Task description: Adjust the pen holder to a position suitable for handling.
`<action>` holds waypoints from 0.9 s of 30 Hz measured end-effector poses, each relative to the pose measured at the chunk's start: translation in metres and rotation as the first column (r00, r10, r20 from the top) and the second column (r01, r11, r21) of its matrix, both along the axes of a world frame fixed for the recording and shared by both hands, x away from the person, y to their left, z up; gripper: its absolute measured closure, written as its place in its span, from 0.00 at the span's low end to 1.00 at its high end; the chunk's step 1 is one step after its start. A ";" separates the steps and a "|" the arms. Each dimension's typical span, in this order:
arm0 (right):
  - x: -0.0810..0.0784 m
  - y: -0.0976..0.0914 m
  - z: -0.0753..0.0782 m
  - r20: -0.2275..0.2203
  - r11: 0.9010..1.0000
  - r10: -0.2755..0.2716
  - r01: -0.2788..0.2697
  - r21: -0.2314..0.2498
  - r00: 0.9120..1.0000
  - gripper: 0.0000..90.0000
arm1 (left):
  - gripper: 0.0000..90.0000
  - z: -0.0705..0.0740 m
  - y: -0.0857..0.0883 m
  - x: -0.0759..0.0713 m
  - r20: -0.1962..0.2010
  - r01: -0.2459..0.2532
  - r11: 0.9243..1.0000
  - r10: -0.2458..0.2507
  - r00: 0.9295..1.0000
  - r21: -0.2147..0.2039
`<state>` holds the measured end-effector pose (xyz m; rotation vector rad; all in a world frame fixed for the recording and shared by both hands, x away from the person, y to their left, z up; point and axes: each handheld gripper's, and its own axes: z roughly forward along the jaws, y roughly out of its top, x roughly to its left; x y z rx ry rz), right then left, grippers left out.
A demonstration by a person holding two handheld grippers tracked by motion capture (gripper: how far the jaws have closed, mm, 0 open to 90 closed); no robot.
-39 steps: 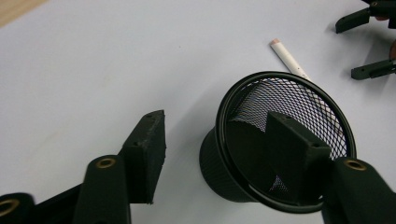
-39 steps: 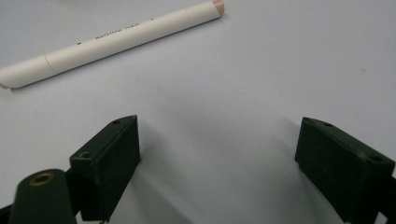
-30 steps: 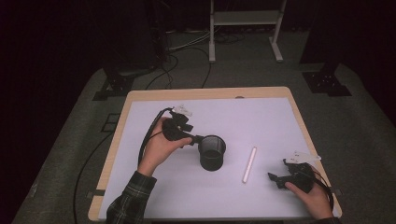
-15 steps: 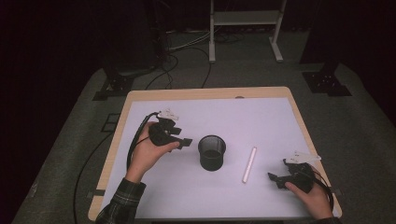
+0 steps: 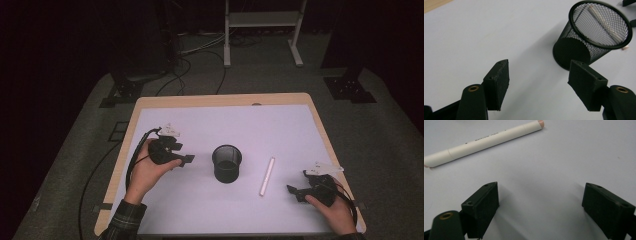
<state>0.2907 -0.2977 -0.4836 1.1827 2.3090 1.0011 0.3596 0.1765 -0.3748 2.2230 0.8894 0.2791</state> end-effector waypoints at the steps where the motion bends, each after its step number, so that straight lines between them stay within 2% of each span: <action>1: 0.000 0.000 0.000 0.000 1.000 0.000 0.000 0.000 1.000 0.14 | 0.36 0.000 0.000 0.000 0.000 0.000 1.000 0.000 1.000 0.000; 5: 0.000 0.000 0.000 0.000 1.000 0.000 0.000 0.000 1.000 0.14 | 0.36 -0.006 0.006 -0.004 0.001 -0.016 1.000 0.016 1.000 0.003; 7: 0.000 0.000 0.000 0.000 1.000 -0.001 0.001 0.001 1.000 0.14 | 0.35 -0.011 0.011 -0.007 0.015 -0.023 1.000 0.023 1.000 0.012; 16: 0.000 0.000 0.000 0.000 1.000 0.000 0.000 0.000 1.000 0.14 | 0.33 -0.030 0.023 -0.017 0.006 -0.040 0.999 0.040 0.999 0.030; 27: 0.000 0.000 0.000 0.000 1.000 0.000 0.000 0.001 1.000 0.14 | 0.31 -0.052 0.038 -0.028 0.017 -0.060 0.996 0.059 0.998 0.063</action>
